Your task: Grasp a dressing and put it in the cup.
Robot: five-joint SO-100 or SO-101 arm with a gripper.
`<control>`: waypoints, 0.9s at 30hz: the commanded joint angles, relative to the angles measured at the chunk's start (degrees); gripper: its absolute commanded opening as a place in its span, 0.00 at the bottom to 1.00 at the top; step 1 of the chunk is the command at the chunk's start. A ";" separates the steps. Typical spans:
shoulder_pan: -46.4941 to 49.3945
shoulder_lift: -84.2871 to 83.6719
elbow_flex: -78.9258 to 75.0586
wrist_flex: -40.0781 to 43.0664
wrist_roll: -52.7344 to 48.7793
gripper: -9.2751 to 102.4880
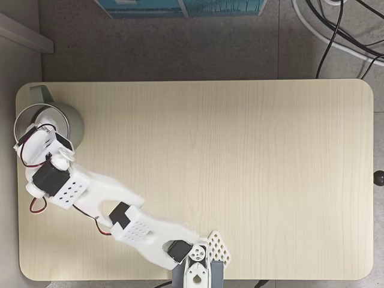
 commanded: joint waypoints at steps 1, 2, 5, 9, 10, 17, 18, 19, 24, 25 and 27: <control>0.26 -1.49 -1.05 2.11 -0.26 0.23; 0.35 -2.37 -2.64 2.11 -0.70 0.28; 0.44 -4.04 -5.19 2.20 -3.08 0.42; -0.26 -5.89 -7.47 2.20 -4.31 0.42; -0.53 -6.42 -8.00 2.20 -4.31 0.42; -1.14 -9.05 -9.84 2.20 -4.22 0.42; -1.14 -9.40 -10.02 2.20 -4.22 0.41; -1.14 -9.58 -10.11 2.20 -4.22 0.41; -1.23 -10.55 -10.46 2.20 -4.22 0.41; -1.23 -10.72 -10.46 2.20 -4.22 0.41; -1.23 -10.81 -10.55 2.20 -4.31 0.41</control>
